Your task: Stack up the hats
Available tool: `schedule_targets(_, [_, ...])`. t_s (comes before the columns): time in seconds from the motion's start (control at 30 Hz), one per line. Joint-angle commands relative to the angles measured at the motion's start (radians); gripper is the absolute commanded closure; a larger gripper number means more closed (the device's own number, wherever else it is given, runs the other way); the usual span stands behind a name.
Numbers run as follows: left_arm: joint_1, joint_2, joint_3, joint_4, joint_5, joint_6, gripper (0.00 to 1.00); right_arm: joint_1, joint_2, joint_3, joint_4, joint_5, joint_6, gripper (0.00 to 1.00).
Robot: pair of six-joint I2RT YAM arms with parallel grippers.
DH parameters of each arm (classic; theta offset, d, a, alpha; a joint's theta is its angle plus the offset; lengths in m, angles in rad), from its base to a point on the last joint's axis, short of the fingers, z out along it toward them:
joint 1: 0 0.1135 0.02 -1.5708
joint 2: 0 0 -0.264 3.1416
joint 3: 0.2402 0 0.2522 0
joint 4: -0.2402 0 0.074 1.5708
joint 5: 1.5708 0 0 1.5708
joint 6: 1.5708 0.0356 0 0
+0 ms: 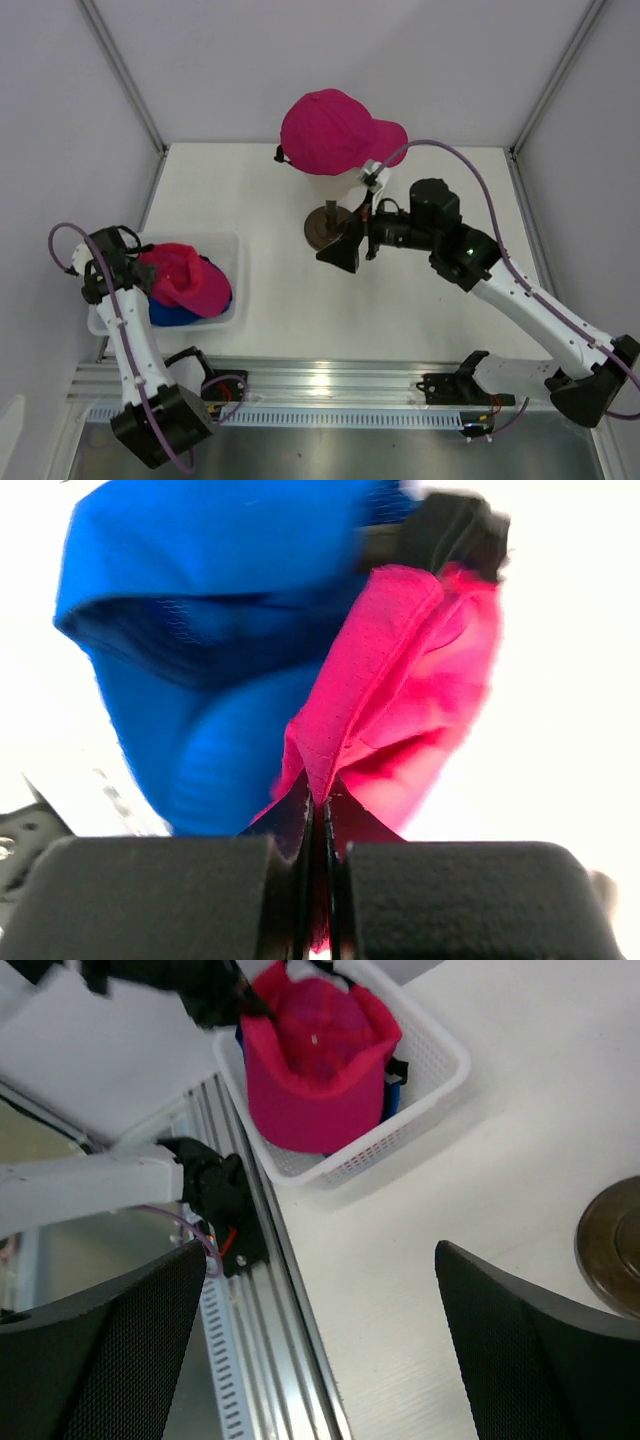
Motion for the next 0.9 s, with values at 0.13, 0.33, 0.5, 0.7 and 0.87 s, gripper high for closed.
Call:
schedule_targets(0.13, [0.002,-0.183,0.349,-0.306,0.1,-0.232,0.99,0.219,0.107,-0.059,0.227,0.315,-0.378,0.0])
schedule_targets(0.33, [0.001,-0.1,0.48,-0.484,0.258,-0.412,0.99,0.363,0.186,-0.077,0.457,0.476,-0.645,0.0])
schedule_targets(0.5, [-0.004,-0.058,0.529,-0.541,0.361,-0.409,0.99,0.528,0.304,-0.115,0.676,0.671,-0.872,0.0])
schedule_targets(0.7, [-0.008,-0.08,0.499,-0.535,0.398,-0.453,0.99,0.648,0.45,-0.212,1.04,0.771,-0.903,0.0])
schedule_targets(0.87, [-0.01,-0.066,0.514,-0.581,0.375,-0.475,0.99,0.768,0.545,-0.24,1.219,0.814,-0.948,0.01])
